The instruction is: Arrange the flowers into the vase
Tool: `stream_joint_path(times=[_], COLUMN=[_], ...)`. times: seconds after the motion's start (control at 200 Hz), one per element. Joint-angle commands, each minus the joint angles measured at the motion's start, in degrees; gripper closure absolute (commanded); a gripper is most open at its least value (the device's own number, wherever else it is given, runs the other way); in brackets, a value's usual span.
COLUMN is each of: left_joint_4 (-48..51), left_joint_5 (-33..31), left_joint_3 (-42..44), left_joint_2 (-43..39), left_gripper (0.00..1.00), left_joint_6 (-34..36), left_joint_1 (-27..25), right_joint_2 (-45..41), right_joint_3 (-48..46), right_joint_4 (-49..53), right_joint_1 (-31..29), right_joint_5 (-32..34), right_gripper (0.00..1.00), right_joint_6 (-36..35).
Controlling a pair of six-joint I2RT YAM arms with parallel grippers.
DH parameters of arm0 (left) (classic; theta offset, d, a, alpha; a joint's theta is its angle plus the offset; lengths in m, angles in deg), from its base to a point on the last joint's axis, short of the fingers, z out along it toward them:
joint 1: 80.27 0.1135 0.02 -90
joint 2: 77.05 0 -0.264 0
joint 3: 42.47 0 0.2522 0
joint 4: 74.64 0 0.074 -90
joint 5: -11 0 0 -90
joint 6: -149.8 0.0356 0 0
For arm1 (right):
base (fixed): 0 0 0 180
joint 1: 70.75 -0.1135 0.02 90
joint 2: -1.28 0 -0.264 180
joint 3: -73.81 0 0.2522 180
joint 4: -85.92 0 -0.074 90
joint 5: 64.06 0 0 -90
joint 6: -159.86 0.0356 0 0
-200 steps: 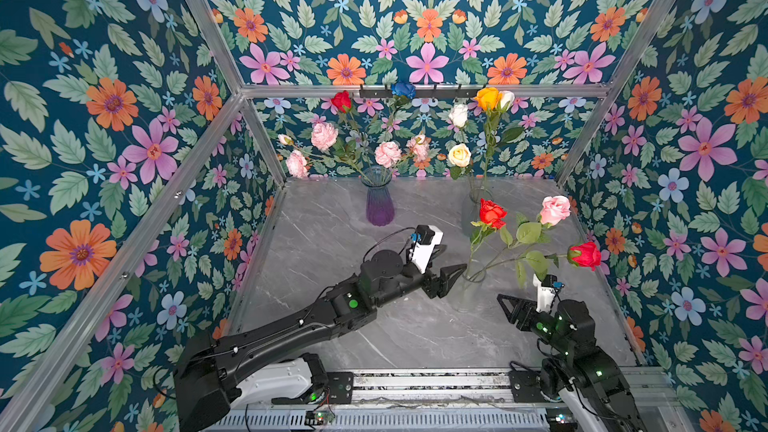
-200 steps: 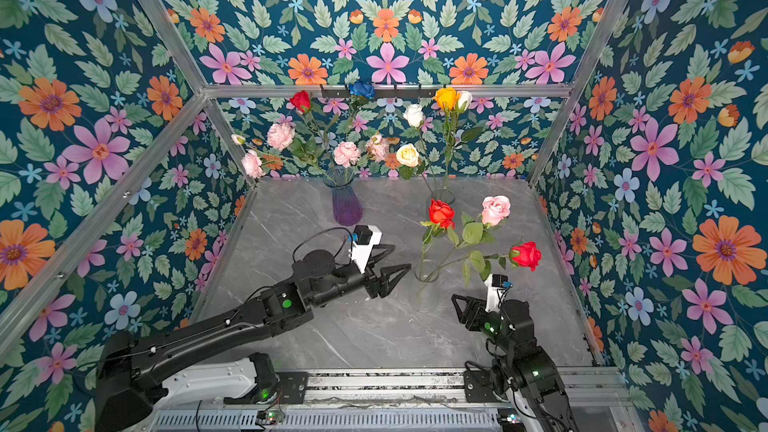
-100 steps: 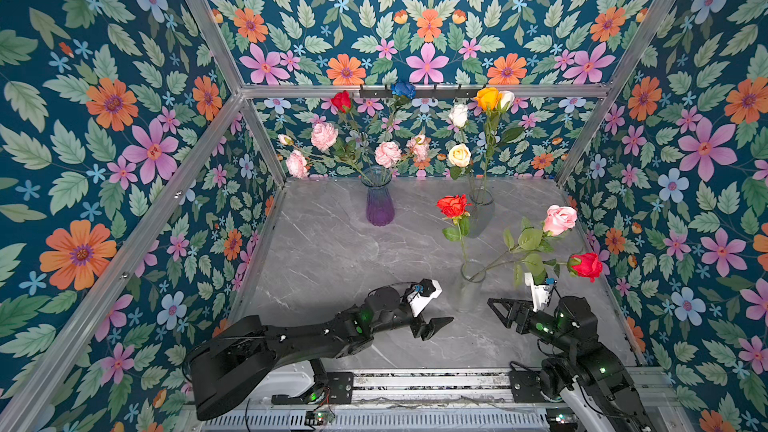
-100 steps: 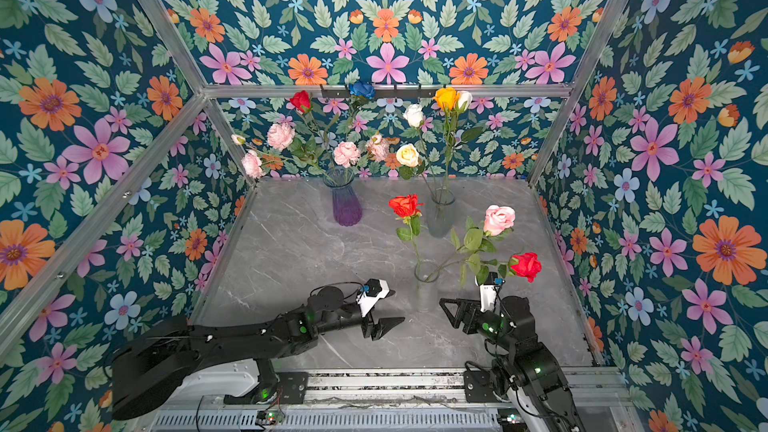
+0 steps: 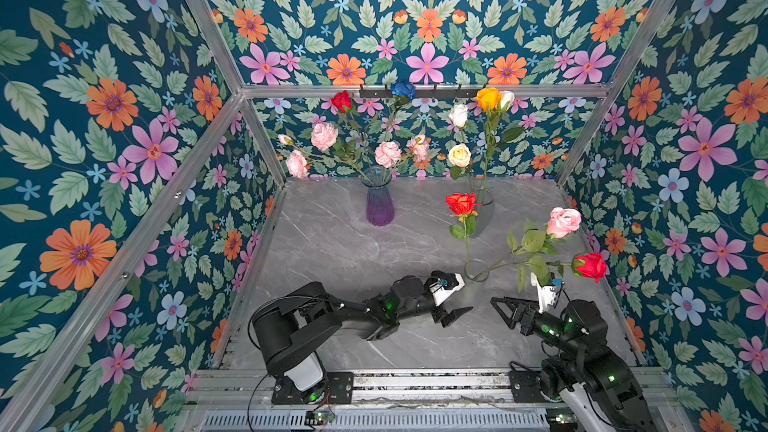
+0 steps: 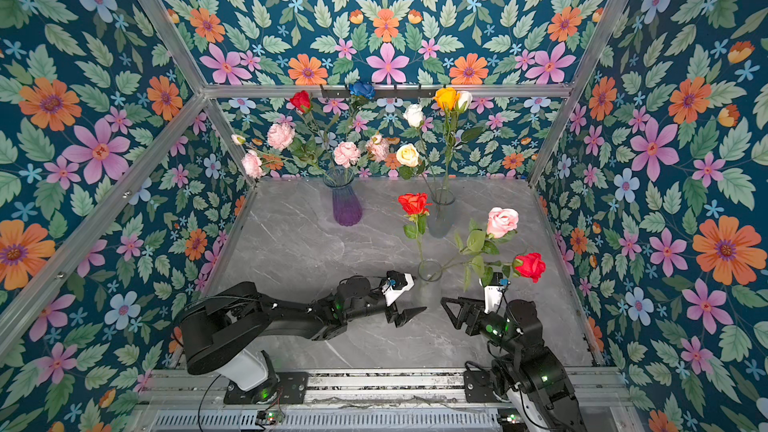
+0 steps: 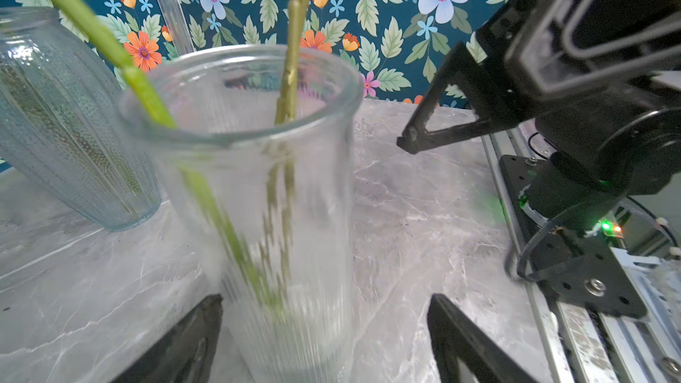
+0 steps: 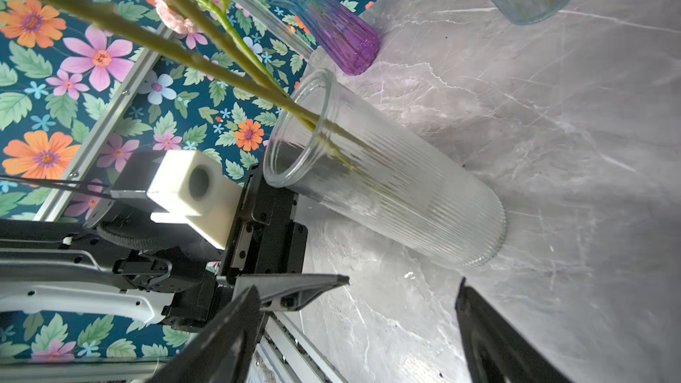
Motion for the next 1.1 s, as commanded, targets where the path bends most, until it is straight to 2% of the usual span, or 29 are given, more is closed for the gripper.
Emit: stream_joint_path(times=[0.0, 0.385, 0.57, 0.68, 0.77, 1.09], left_joint_4=[-2.38, -2.86, -3.57, -4.12, -5.13, -4.11], left_joint_5=[1.99, 5.11, 5.65, 5.92, 6.01, 4.70], left_joint_3=[-2.54, -11.68, -16.46, -19.28, -21.62, -31.87], left_joint_2=[1.79, 10.63, 14.98, 17.73, 19.76, 27.34], left_gripper=[0.13, 0.18, 0.21, 0.27, 0.29, 0.30], left_joint_6=[0.00, -2.17, -3.25, -3.85, -4.48, -4.75], left_joint_1=[0.04, 0.17, 0.17, 0.16, 0.21, 0.40], right_joint_2=[-0.19, -1.53, -1.08, 0.77, 0.98, -4.57], right_joint_3=[2.12, 8.85, 9.40, 9.18, 8.91, 6.41], right_joint_4=[6.83, 16.38, 17.50, 17.40, 16.72, 21.51], right_joint_1=[-0.04, -0.09, -0.04, -0.09, -0.05, -0.12], right_joint_5=[6.90, 14.70, 14.57, 14.11, 13.67, 12.10], right_gripper=[0.18, 0.23, 0.23, 0.23, 0.23, 0.24], right_joint_6=[3.33, 10.39, 12.26, 13.49, 13.78, 16.16])
